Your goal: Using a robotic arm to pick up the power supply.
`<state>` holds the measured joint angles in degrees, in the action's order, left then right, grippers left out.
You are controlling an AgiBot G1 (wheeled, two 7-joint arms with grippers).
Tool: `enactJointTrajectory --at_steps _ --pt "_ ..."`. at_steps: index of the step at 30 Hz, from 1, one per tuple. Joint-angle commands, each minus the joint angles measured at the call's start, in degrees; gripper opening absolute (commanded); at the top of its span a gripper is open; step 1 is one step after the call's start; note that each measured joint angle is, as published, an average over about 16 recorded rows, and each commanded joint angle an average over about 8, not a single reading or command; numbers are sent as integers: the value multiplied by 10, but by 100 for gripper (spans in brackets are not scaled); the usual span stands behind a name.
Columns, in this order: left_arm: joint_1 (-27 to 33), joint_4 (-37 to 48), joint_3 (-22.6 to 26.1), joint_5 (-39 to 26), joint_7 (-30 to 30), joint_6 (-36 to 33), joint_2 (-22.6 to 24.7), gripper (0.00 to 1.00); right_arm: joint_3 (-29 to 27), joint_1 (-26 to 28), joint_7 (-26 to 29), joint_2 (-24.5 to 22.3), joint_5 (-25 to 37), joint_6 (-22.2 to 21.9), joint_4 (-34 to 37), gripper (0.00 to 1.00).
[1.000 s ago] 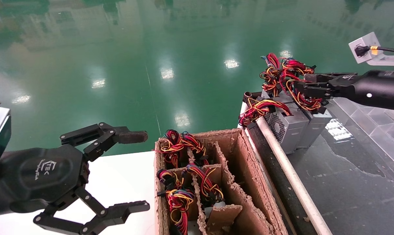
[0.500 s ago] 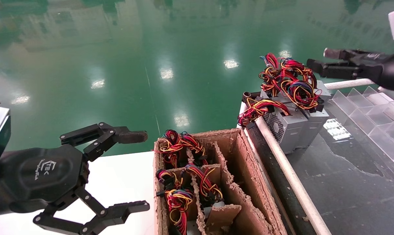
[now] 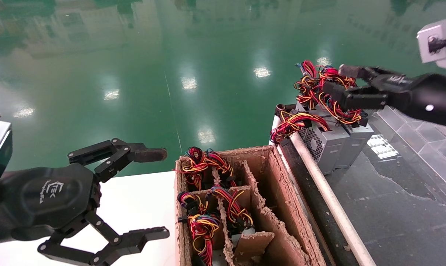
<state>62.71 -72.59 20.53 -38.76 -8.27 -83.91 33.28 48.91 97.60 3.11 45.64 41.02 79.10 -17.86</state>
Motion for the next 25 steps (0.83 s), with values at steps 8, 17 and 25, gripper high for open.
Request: enactJointTrajectory --at_steps 8,17,25 --pt "0 0 0 0 0 0 0 100 -65 -71 15 -21 2 13 -109 100" --pt "0 0 0 0 0 0 0 100 -129 -142 30 -42 3 26 -219 100" --pt "0 0 0 0 0 0 0 100 -176 -192 41 -57 4 35 -298 100"
